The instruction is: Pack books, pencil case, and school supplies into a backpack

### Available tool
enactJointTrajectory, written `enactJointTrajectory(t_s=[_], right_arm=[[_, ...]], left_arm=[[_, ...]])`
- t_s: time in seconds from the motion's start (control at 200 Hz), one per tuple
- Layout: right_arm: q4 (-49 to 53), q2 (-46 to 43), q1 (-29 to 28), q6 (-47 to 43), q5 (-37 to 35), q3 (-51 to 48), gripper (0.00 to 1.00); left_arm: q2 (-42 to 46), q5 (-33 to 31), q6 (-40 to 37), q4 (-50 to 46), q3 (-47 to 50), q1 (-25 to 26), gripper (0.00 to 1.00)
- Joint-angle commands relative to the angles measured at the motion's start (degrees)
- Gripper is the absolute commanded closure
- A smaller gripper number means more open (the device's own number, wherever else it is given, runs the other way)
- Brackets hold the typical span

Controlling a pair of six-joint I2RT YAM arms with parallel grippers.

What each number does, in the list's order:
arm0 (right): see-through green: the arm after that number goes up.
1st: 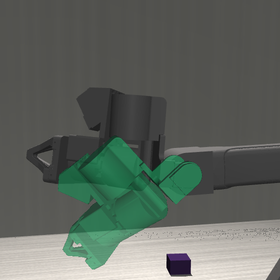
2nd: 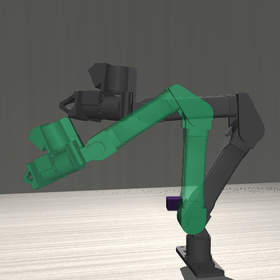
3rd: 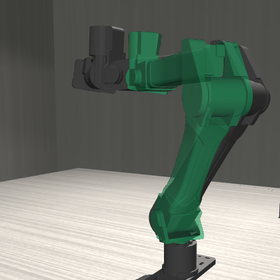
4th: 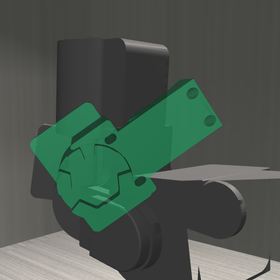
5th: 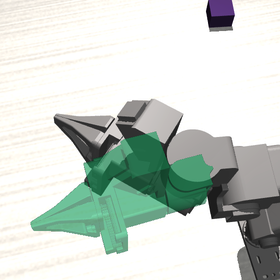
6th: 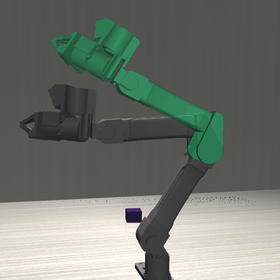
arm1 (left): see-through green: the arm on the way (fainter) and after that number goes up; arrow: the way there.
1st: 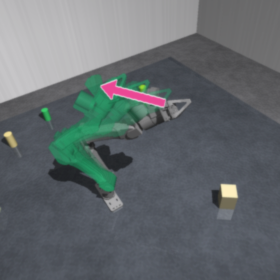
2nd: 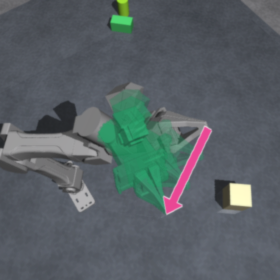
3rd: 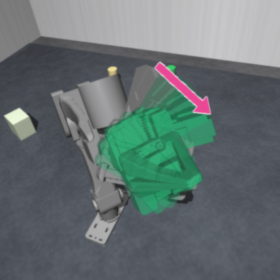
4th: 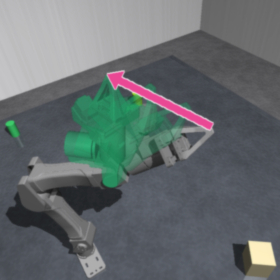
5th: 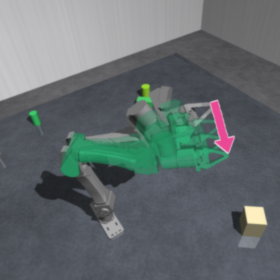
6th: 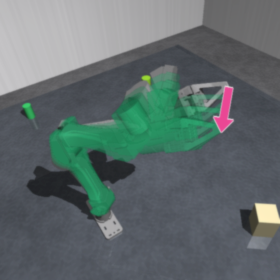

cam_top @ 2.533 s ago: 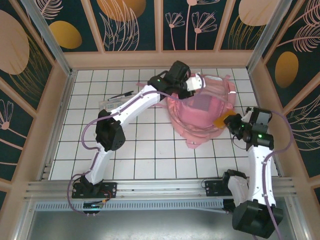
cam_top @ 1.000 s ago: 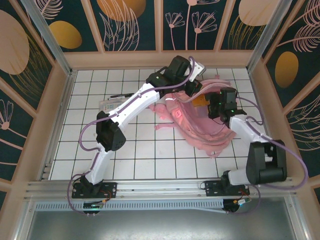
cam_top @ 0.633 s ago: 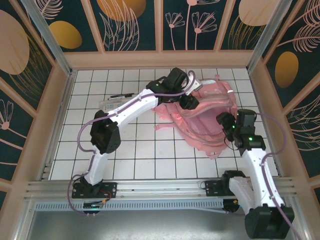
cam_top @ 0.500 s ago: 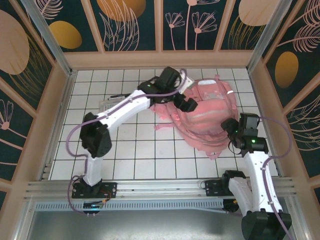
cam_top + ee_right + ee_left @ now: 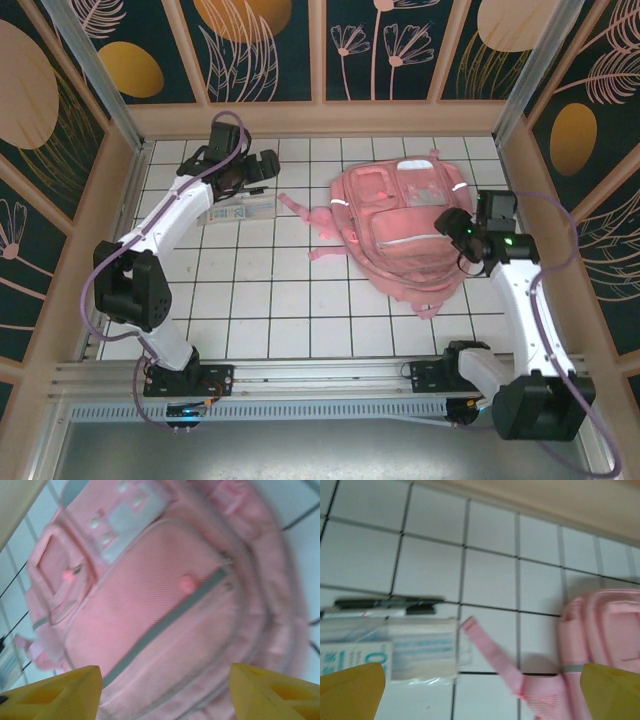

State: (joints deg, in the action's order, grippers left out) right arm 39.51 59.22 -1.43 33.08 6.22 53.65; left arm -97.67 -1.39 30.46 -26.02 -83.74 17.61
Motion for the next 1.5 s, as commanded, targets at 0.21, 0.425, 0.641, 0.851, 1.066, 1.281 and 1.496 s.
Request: enactJointTrajectory(t_s=[0.21, 0.425, 0.641, 0.851, 1.066, 1.281, 1.496], right_arm=[[-11.94, 8.6, -12.14, 1.72, 8.22, 2.83, 0.33], [-14.38, 10.61, -13.7, 3.73, 9.07, 3.71, 0.33], [-15.97, 13.36, -14.68, 5.22, 9.49, 4.67, 0.33], [-17.79, 18.43, -18.47, 5.64, 11.96, 10.43, 0.33], [-17.3, 28.41, -25.41, -4.19, 19.22, 17.53, 0.34], [-18.29, 46.65, -34.62, -13.57, 29.45, 28.63, 0.44], [-14.81, 65.63, -41.83, -18.4, 33.32, 41.38, 0.5]], left_arm=[[-14.79, -9.05, 0.07, 2.51, -3.93, -1.33, 0.01], [-14.29, -6.33, 7.36, 10.64, 7.57, -1.34, 0.01], [-16.68, -7.26, 6.01, 16.07, 15.1, -1.27, 0.01], [-11.27, 0.72, 8.29, 17.02, 25.18, -1.09, 0.06], [5.7, 4.95, 12.89, 15.62, 45.15, 1.41, 0.09], [18.51, 6.34, 12.54, 4.68, 51.89, 3.14, 0.12], [30.24, 6.99, 14.71, -4.69, 49.71, 2.89, 0.1]])
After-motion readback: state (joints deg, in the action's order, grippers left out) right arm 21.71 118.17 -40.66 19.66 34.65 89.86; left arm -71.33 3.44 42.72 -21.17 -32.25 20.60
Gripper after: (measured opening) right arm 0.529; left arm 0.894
